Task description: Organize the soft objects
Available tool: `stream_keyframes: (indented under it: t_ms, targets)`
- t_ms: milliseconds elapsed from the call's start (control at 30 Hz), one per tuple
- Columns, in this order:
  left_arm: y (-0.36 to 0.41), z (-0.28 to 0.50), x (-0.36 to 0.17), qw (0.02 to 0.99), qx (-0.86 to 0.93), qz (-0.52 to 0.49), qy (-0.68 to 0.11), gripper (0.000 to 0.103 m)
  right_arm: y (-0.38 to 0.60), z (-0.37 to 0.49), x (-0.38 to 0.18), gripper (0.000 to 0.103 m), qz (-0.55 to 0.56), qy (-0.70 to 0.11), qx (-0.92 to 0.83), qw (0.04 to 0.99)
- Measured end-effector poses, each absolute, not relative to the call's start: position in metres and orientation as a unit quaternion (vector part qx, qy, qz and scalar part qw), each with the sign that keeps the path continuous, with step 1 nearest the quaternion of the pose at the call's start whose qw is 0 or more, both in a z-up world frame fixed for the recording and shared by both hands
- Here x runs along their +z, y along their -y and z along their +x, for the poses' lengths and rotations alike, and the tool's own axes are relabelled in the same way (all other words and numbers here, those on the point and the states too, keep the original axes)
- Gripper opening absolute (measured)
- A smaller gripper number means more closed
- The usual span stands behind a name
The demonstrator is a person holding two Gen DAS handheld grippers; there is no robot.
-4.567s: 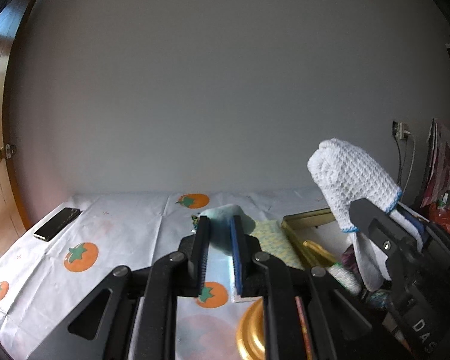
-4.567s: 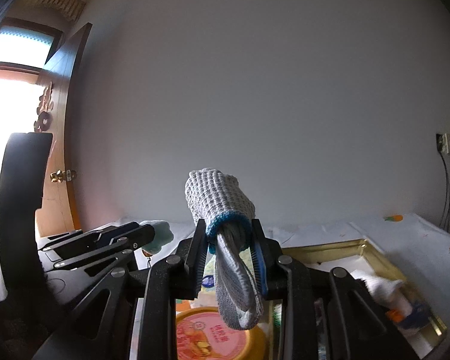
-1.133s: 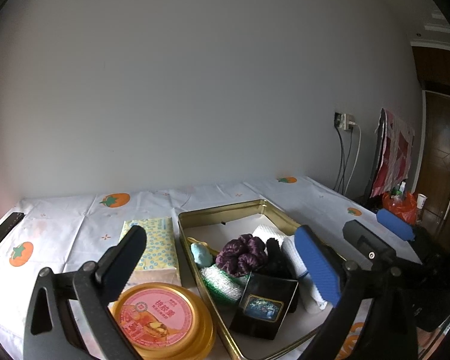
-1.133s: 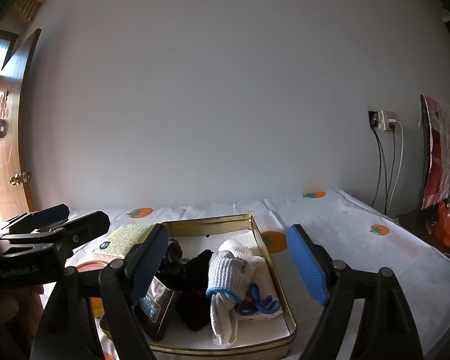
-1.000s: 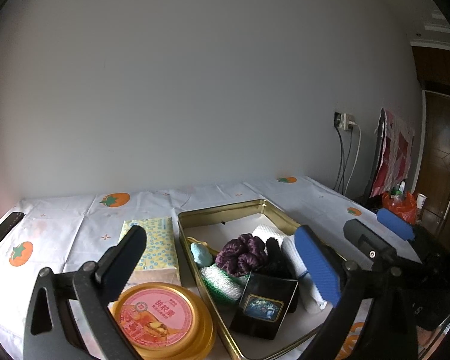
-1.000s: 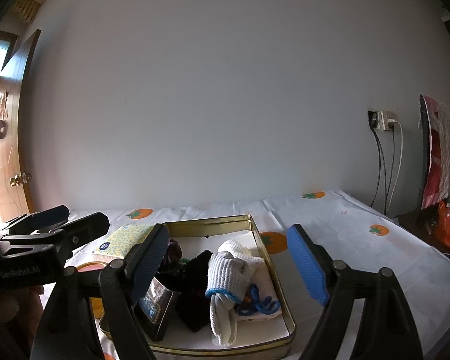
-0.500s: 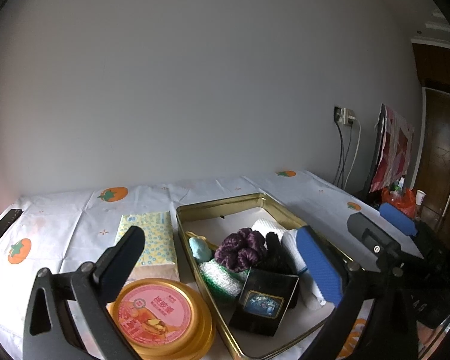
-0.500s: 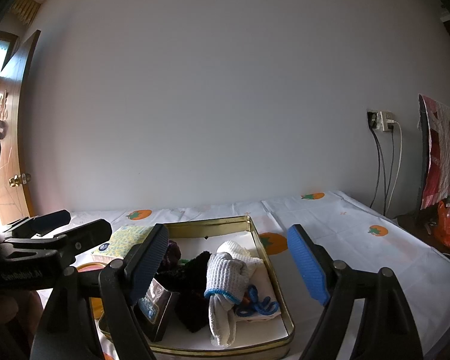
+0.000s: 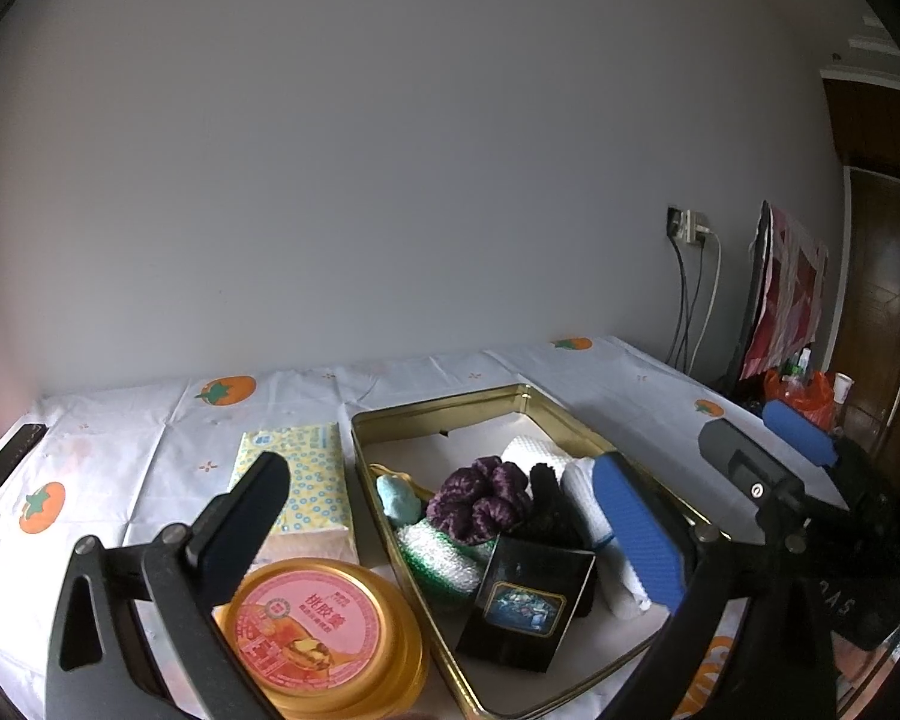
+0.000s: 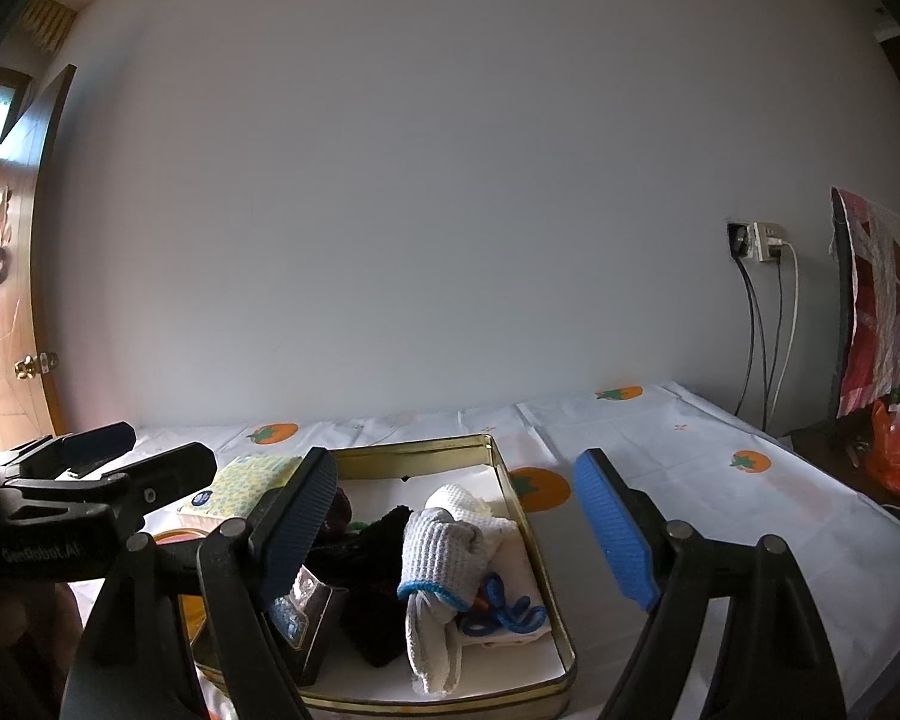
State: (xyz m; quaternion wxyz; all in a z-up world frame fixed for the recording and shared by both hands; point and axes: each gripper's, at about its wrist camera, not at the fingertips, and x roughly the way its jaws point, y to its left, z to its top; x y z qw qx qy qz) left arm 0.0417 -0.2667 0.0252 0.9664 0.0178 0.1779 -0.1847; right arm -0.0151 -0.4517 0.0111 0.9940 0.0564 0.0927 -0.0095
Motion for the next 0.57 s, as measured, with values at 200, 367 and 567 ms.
stream_keyframes:
  t_ms: [200,367,567]
  targets:
    - [0.2691,0.0442,0.0250,0.966,-0.184,0.019,-0.182,0.102,0.4536,-0.0140,0.0106,0.083,0.056,-0.093,-0.012,0.994]
    - [0.2686,0.0433,0.0234,0.966,-0.182,0.024,-0.180,0.102,0.4524,-0.0140,0.0100,0.083,0.055,-0.095,-0.011,0.994]
    - [0.2687,0.0416,0.0232,0.967,-0.182,0.027,-0.177,0.102,0.4487,-0.0145,0.0100,0.083,0.051,-0.096,-0.011,0.994]
